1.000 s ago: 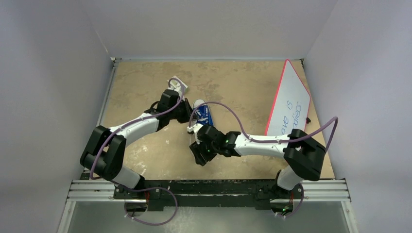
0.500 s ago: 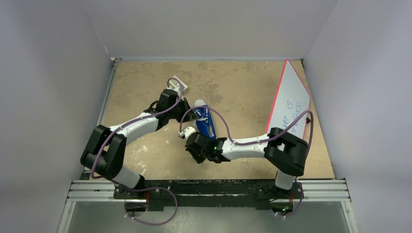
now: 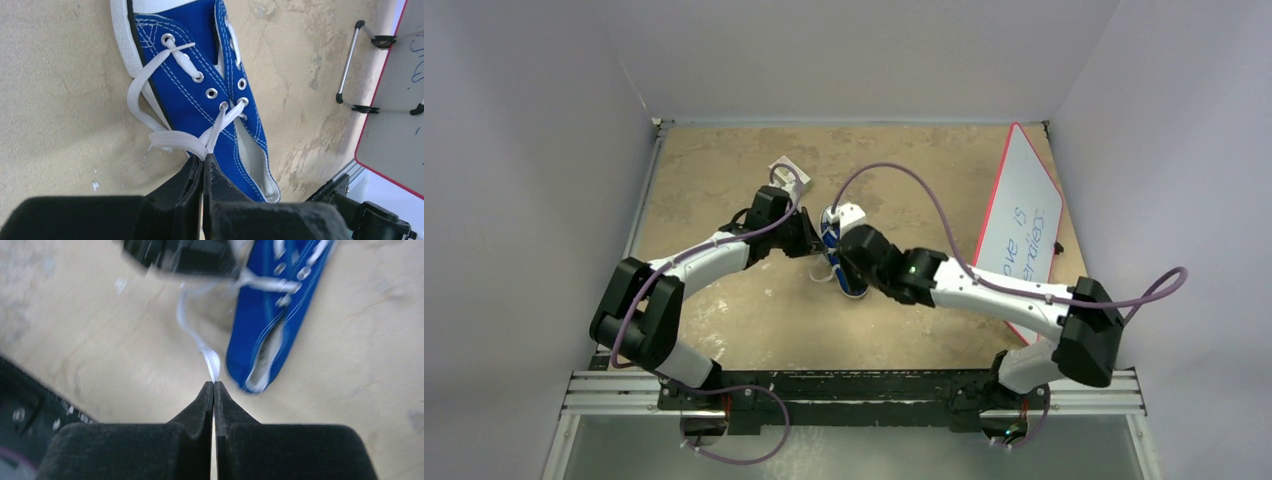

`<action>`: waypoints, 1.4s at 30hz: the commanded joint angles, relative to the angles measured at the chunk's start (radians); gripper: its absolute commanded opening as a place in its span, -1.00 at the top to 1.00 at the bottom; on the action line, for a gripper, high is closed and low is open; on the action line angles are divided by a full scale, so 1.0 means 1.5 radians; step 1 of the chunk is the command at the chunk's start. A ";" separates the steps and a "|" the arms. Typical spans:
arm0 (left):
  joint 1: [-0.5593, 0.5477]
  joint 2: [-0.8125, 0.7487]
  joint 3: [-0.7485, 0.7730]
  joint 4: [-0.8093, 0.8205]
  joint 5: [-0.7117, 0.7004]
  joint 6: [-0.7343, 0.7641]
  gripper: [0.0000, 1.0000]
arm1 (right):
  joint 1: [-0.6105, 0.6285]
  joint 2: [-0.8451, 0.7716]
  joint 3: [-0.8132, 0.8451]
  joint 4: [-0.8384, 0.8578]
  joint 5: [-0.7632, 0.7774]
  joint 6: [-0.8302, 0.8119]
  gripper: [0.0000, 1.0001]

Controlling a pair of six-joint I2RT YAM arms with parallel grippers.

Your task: Tie the shoes

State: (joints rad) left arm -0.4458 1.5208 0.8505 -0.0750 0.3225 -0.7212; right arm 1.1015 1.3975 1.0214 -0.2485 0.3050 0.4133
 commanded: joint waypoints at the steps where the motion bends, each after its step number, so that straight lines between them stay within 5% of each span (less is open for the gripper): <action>1: 0.004 -0.016 0.021 -0.012 -0.007 0.028 1.00 | -0.039 0.058 0.131 -0.085 0.051 -0.072 1.00; 8: 0.005 -0.014 0.020 -0.007 -0.007 0.018 1.00 | -0.090 0.072 0.169 -0.043 0.039 -0.123 1.00; 14: 0.005 0.010 0.030 0.012 0.005 -0.003 1.00 | -0.185 0.062 0.116 0.075 -0.165 -0.221 1.00; 19: 0.004 0.040 0.077 -0.041 0.025 -0.024 1.00 | -0.282 0.073 0.088 0.189 -0.331 -0.166 1.00; 21: 0.004 0.037 0.083 -0.041 0.045 -0.044 1.00 | -0.285 0.104 0.091 0.228 -0.345 -0.144 1.00; 25: 0.004 0.010 0.098 -0.065 0.035 -0.032 1.00 | -0.290 0.191 0.199 0.128 -0.372 -0.128 1.00; 42: 0.004 -0.013 0.024 0.085 0.052 -0.106 1.00 | -0.293 0.281 0.224 0.152 -0.298 -0.021 1.00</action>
State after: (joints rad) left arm -0.4454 1.5444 0.8997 -0.0528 0.3809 -0.8322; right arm 0.6617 1.8004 1.3228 -0.0570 -0.1707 0.3485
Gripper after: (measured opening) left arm 0.012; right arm 0.004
